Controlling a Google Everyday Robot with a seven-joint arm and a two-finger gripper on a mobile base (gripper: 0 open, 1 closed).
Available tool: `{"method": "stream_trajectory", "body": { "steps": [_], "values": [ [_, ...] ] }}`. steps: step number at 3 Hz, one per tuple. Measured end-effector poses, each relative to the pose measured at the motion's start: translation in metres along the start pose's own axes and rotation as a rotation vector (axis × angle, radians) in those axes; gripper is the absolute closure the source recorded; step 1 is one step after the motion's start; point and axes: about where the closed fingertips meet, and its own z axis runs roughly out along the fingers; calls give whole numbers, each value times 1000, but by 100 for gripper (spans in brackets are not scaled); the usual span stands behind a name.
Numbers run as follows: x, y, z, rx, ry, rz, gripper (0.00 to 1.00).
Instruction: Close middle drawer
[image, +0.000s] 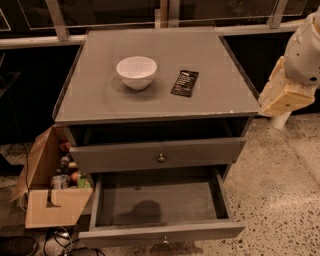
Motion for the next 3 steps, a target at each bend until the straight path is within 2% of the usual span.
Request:
{"method": "stream_trajectory", "body": {
  "steps": [1,2,3],
  "values": [
    [0,0,0,0,0,0,88],
    [0,0,0,0,0,0,100],
    [-1,-3,-3,14,-1,-3,100]
  ]
}}
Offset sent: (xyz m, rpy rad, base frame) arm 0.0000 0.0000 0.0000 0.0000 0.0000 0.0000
